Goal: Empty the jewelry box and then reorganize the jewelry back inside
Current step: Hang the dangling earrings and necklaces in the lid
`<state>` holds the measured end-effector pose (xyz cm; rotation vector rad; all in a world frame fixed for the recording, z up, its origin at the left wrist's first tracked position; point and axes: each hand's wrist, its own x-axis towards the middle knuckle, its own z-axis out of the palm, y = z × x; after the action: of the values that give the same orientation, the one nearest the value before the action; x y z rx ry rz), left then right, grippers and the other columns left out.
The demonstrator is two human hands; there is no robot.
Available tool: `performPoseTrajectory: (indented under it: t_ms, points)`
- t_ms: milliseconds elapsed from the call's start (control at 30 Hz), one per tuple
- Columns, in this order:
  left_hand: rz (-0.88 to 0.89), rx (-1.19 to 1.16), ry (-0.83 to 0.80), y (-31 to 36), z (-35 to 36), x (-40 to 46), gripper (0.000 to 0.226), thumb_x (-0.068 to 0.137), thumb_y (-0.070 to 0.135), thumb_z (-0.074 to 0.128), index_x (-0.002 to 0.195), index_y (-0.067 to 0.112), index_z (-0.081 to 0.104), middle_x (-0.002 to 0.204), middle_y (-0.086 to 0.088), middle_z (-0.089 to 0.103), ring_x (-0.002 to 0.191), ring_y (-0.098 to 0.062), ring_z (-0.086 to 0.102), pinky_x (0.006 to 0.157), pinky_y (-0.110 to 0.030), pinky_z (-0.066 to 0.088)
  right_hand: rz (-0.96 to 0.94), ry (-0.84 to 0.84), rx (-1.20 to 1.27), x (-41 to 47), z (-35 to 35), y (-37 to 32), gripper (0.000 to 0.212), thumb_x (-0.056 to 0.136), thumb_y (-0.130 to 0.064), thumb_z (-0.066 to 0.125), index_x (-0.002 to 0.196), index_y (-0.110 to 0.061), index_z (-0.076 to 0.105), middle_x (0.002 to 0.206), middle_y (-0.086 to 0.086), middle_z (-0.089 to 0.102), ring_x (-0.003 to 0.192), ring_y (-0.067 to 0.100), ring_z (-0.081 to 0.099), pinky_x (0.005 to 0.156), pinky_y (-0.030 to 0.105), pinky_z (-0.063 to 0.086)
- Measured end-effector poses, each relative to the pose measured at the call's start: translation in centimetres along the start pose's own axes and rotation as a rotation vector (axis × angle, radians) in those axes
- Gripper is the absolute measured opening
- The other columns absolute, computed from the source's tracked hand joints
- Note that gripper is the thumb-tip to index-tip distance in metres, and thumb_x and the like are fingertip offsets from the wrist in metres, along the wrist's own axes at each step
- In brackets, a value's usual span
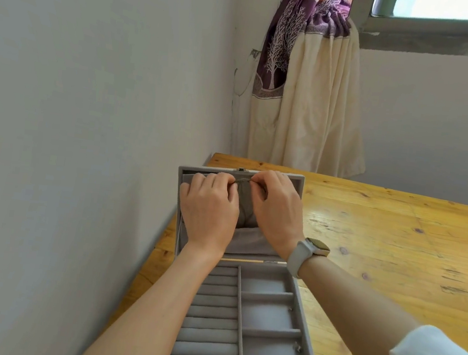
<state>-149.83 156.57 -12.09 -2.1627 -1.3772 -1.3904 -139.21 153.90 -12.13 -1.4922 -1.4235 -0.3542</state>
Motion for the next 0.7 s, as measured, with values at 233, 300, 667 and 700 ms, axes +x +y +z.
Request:
performPoseTrajectory:
  t_ms: [233,300,667,700]
  points:
    - [0.072,0.172,0.017,-0.1,0.8,0.3,0.018,0.083,0.023,0.052,0.07,0.015,0.062,0.065,0.0,0.061,0.067,-0.021,0.05,0.062,-0.031,0.024,-0.054,0.043,-0.301,0.1,1.1,0.4,0.022,0.081,-0.024,0.047,0.069,-0.016,0.064,0.068,-0.001,0.065,0.066,0.02,0.059,0.054,0.026,0.043]
    - [0.073,0.199,0.013,-0.1,0.9,0.4,0.012,0.08,0.02,0.063,0.069,0.013,0.062,0.066,-0.002,0.06,0.067,-0.022,0.05,0.062,-0.032,0.025,-0.06,0.04,-0.336,0.0,1.3,0.7,0.023,0.081,-0.024,0.047,0.067,-0.016,0.064,0.066,-0.001,0.064,0.064,0.021,0.059,0.054,0.027,0.042]
    - [0.134,0.279,-0.028,-0.6,1.0,1.0,0.017,0.079,0.023,0.057,0.068,0.012,0.064,0.072,-0.004,0.058,0.073,-0.023,0.051,0.062,-0.035,0.031,-0.155,0.042,-0.436,0.4,2.1,1.9,0.022,0.083,-0.022,0.05,0.068,-0.015,0.064,0.065,0.001,0.062,0.062,0.023,0.056,0.054,0.03,0.041]
    - [0.143,0.273,-0.029,-0.8,1.2,0.7,0.013,0.077,0.022,0.062,0.068,0.012,0.065,0.072,-0.004,0.058,0.073,-0.023,0.051,0.062,-0.035,0.032,-0.166,0.037,-0.456,0.1,2.2,2.0,0.022,0.083,-0.021,0.05,0.067,-0.015,0.064,0.064,0.001,0.061,0.061,0.023,0.055,0.054,0.03,0.04]
